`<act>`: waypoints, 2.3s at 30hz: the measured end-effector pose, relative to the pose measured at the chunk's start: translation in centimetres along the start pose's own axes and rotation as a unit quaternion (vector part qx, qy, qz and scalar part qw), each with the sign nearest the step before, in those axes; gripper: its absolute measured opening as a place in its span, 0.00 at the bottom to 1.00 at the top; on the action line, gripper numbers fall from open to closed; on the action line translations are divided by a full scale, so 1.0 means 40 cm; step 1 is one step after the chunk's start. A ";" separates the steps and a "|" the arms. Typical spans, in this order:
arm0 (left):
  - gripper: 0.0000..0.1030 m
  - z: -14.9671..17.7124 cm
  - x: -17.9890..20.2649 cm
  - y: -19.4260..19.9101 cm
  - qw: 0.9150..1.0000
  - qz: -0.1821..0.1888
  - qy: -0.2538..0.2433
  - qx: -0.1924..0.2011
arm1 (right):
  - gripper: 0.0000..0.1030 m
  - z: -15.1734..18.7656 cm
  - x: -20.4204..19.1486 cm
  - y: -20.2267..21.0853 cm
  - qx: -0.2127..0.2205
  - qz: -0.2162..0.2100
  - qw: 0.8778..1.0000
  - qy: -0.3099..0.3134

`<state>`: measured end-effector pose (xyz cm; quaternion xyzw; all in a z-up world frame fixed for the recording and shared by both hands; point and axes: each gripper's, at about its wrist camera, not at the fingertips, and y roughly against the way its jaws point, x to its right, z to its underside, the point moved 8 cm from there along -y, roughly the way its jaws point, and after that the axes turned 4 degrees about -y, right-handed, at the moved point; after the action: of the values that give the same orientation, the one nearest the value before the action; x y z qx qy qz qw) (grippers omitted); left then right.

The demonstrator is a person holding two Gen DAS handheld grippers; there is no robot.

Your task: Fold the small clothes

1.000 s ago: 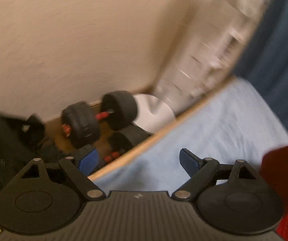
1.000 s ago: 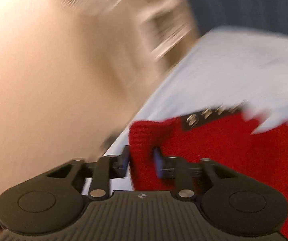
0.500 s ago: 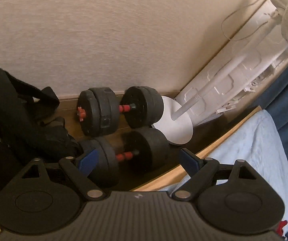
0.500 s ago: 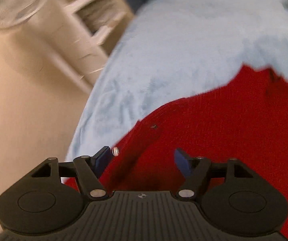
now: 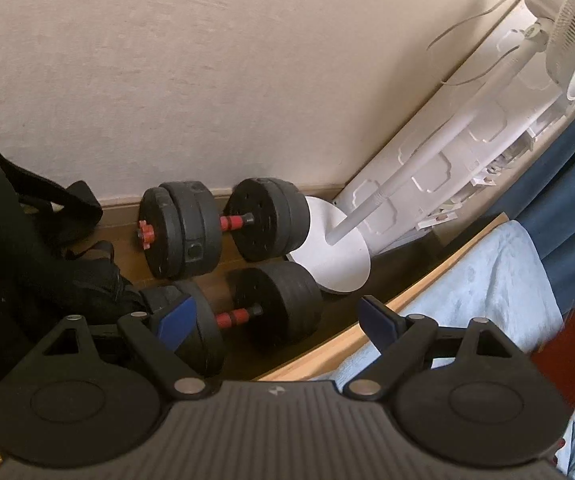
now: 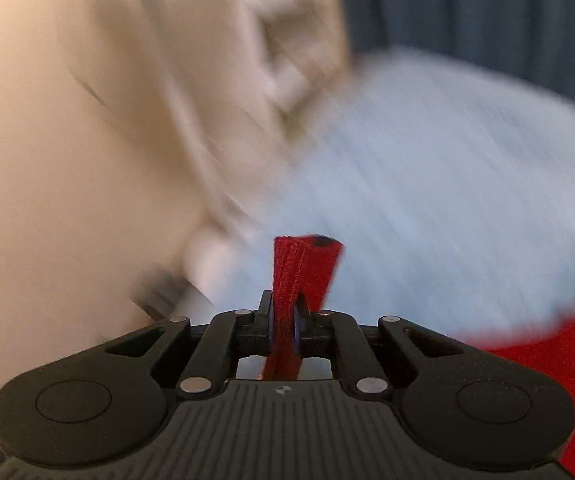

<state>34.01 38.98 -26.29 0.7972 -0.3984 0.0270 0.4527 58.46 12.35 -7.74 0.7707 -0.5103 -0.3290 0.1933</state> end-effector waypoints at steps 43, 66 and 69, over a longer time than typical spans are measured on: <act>0.89 0.079 0.193 0.049 0.971 0.022 -0.223 0.087 | 0.62 0.571 1.173 0.496 0.085 0.318 0.867 -0.375; 0.19 0.469 1.013 -0.145 0.881 0.125 -0.448 -0.081 | 0.69 0.898 1.181 0.763 0.202 0.162 0.841 -0.474; 0.28 0.458 0.993 -0.181 0.884 0.078 -0.454 -0.072 | 0.69 0.910 1.192 0.762 0.208 0.138 0.841 -0.480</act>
<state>60.01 3.08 -26.09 0.6535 -0.6222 -0.3320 0.2749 25.23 -42.16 -28.99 0.4599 -0.6966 -0.5140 -0.1977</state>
